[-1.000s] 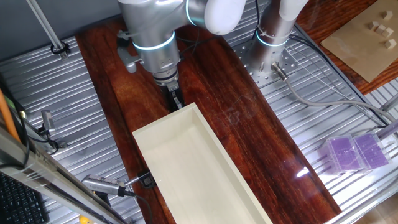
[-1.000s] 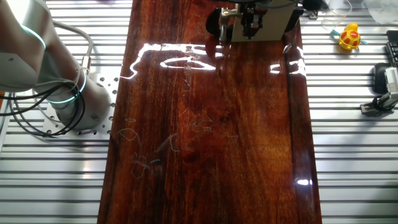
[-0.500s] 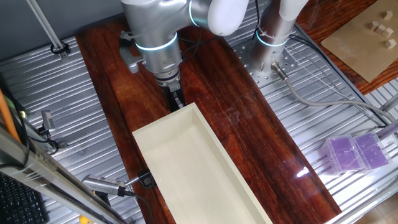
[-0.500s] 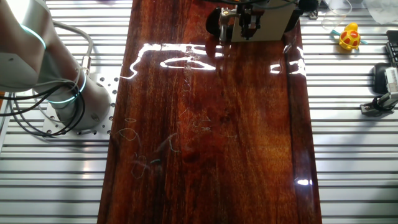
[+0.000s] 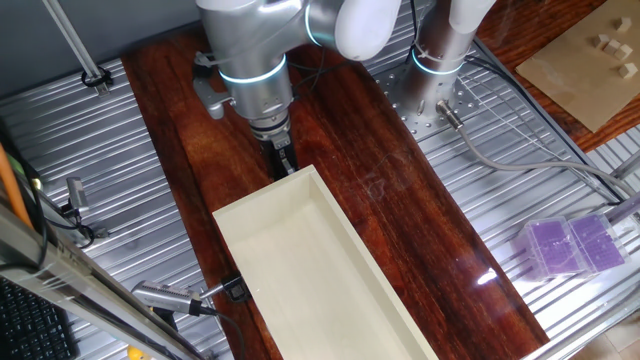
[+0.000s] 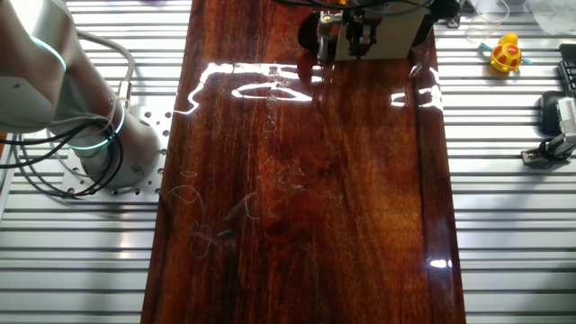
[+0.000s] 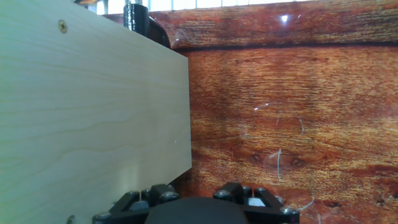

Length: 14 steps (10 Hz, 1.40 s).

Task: Turn off the water tap

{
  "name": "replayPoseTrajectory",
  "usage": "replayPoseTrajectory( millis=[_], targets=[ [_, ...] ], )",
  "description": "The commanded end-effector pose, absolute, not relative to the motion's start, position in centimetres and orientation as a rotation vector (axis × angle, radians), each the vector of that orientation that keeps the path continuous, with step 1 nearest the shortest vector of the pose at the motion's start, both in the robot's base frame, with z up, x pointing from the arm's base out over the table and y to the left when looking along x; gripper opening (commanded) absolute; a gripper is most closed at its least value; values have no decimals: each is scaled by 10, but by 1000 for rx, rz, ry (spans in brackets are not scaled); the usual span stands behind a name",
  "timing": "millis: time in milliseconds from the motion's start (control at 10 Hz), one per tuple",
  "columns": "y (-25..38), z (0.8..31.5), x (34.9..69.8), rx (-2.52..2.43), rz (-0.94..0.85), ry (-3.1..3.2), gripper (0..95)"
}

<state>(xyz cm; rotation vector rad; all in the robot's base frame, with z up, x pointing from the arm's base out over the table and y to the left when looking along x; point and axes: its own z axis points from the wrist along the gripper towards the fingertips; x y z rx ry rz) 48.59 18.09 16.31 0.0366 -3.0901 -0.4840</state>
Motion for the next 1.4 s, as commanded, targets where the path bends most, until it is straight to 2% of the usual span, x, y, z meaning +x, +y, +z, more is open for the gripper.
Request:
replayPoseTrajectory(
  millis=[100, 1400],
  targets=[
    [181, 162, 486, 36, -484, -3092, 570],
    [152, 165, 478, 213, -444, -3108, 570]
  ],
)
